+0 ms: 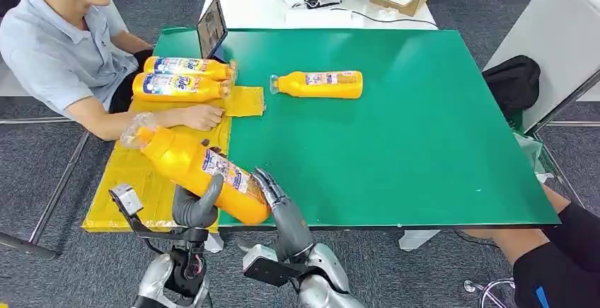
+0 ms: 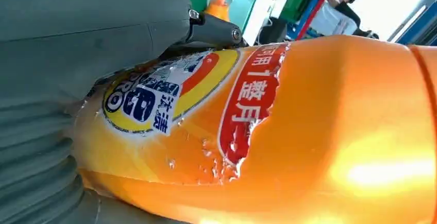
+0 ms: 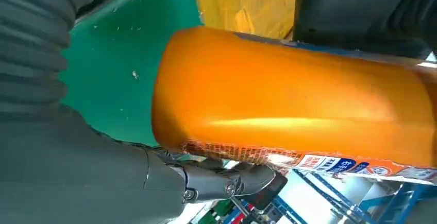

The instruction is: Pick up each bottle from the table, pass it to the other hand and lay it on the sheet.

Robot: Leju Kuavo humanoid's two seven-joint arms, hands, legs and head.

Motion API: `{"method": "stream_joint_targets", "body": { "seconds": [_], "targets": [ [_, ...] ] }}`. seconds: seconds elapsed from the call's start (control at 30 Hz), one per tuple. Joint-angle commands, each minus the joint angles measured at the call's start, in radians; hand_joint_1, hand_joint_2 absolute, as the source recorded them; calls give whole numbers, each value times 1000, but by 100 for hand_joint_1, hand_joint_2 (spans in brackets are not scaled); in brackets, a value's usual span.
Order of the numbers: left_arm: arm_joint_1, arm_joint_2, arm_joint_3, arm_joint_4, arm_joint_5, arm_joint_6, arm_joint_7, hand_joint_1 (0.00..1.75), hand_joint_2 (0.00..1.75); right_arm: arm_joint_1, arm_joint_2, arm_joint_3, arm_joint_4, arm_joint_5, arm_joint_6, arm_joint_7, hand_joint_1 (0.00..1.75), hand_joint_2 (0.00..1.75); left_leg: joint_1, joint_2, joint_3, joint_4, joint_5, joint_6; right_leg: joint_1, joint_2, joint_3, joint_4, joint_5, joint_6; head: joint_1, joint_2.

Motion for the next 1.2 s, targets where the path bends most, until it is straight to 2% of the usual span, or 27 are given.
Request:
{"method": "stream_joint_targets", "body": {
  "seconds": [0.03, 0.23, 0.27, 0.33, 0.43, 0.5, 0.6, 0.63, 0.9, 0.93, 1.0, 1.03, 1.1, 1.2],
  "targets": [
    [-108, -40, 148, 155, 138, 93, 37, 175, 175, 24, 6, 58, -63, -33, -159, -49, 0, 175, 1, -1, 5, 0, -2, -1, 1, -1, 6, 0, -2, -2, 0, 0],
    [-167, -26, 200, 217, 128, 163, -29, 175, 175, 28, -12, 122, -100, -115, -237, -56, 0, 175, 1, -1, 5, -1, -1, -1, 1, 0, 5, 0, -1, -2, 0, 0],
    [-172, -14, 185, 216, 71, 195, -52, 175, 175, 43, -11, 100, -132, -84, -237, -56, 0, 175, 0, -1, 3, -1, 0, -1, 0, -1, 3, 0, -1, -1, 0, 0],
    [-200, 32, 116, 241, -170, 357, -130, 175, 175, 75, -11, 64, -215, -38, -237, -56, 0, 175, 1, -1, 3, -1, 0, -1, 1, -1, 3, -1, -1, -1, 0, 0],
    [-215, 50, 99, 257, -237, 391, -140, 175, 175, 84, -13, 52, -247, -20, -237, -56, 0, 175, 0, -2, 3, -1, 0, -1, 0, -2, 3, 0, -1, -1, 1, 0],
    [-260, 88, 53, 312, -450, 469, -106, 175, 175, 126, 0, -20, -370, 63, -237, -56, 0, 175, 1, -4, 6, 0, -2, -1, 0, -3, 7, 0, -4, -2, 0, 0],
    [-342, 125, 55, 401, -614, 479, -32, 175, 175, 169, 20, -136, -541, 103, -237, -56, 0, 175, 0, -3, -1, 0, 1, -1, 0, -3, 0, 1, -1, -1, 0, 0],
    [-359, 134, 55, 419, -658, 487, -17, 175, 175, 175, 22, -157, -568, 104, -237, -56, 0, 175, 0, -5, 2, 1, -1, -1, 0, -5, 3, 2, -3, -2, 0, 0],
    [-369, 141, 57, 429, -678, 489, -11, 175, 175, 177, 20, -166, -579, 104, -237, -56, 0, 175, 0, -2, 4, 0, -1, -1, 0, -2, 4, 0, -1, -2, 0, 0],
    [-379, 155, 40, 447, -769, 531, 13, 175, 175, 184, 29, -180, -596, 97, -237, -56, 0, 175, 1, -2, 4, 0, -1, -1, 1, -2, 5, 0, -2, -2, 1, 0],
    [-426, 190, 6, 510, -934, 562, 82, 175, 175, 188, 30, -198, -620, 92, -237, -56, 0, 175, 0, -1, 5, 0, -2, -1, 0, -1, 5, 1, -2, -2, 0, 0],
    [-495, 223, -28, 613, -1100, 581, 157, 175, 175, 188, 18, -186, -623, 63, -237, -56, 0, 175, 1, -2, 3, 0, 0, -1, 1, -2, 3, 1, -1, -2, 0, 0],
    [-582, 233, -22, 751, -1157, 493, 206, 175, 175, 183, 6, -162, -600, 38, -237, -56, 0, 175, 0, -3, 2, 0, 0, -1, 0, -3, 3, 1, -1, -2, 1, 0],
    [-686, 263, -62, 919, -1326, 506, 287, 175, 175, 174, -4, -126, -551, -10, -237, -56, 0, 175, 1, -2, 3, 0, 1, -1, 1, -2, 3, 0, 0, -2, 1, 0]
  ]
}}
